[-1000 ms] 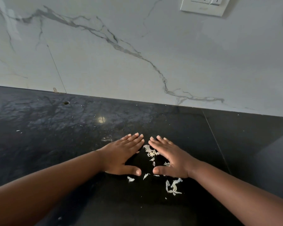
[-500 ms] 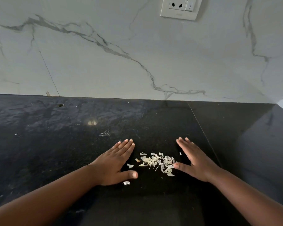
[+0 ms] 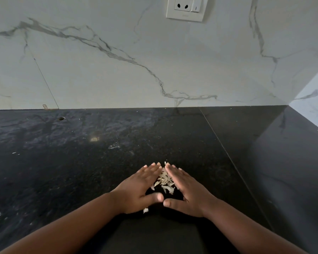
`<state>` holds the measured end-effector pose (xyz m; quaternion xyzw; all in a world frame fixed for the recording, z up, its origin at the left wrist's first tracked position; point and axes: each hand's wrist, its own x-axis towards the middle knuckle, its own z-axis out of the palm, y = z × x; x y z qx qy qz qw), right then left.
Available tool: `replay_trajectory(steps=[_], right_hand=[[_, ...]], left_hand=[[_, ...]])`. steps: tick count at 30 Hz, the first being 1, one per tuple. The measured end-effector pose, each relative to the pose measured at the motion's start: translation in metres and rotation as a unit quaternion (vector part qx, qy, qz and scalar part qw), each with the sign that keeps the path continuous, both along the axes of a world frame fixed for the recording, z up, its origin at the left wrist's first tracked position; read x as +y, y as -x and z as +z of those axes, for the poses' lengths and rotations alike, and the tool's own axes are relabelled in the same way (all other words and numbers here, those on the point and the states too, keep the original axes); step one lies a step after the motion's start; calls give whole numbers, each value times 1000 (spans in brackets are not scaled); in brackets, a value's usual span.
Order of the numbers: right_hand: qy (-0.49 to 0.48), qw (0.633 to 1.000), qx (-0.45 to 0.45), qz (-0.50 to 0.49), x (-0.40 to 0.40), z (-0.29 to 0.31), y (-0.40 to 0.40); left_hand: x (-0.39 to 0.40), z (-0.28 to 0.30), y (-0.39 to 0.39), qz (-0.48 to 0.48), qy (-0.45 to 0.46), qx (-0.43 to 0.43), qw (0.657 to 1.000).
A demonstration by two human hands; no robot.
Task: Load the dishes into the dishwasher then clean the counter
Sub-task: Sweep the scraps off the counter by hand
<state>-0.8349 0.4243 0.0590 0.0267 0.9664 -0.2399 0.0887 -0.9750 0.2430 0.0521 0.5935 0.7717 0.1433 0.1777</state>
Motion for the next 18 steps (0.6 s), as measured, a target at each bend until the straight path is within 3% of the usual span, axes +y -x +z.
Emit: replay_trajectory(steps=[2, 5, 11, 18], right_hand=[[-12, 999, 3, -40, -16, -1, -9], [-96, 990, 3, -107, -51, -5, -16], [-125, 962, 38, -238, -77, -11, 5], [-67, 948, 89, -297, -54, -13, 19]], left_hand=[[-11, 2, 3, 12, -13, -10, 1000], [-29, 4, 2, -4, 19, 60, 998], [-37, -2, -5, 48, 69, 127, 988], [-26, -2, -11, 117, 103, 126, 980]])
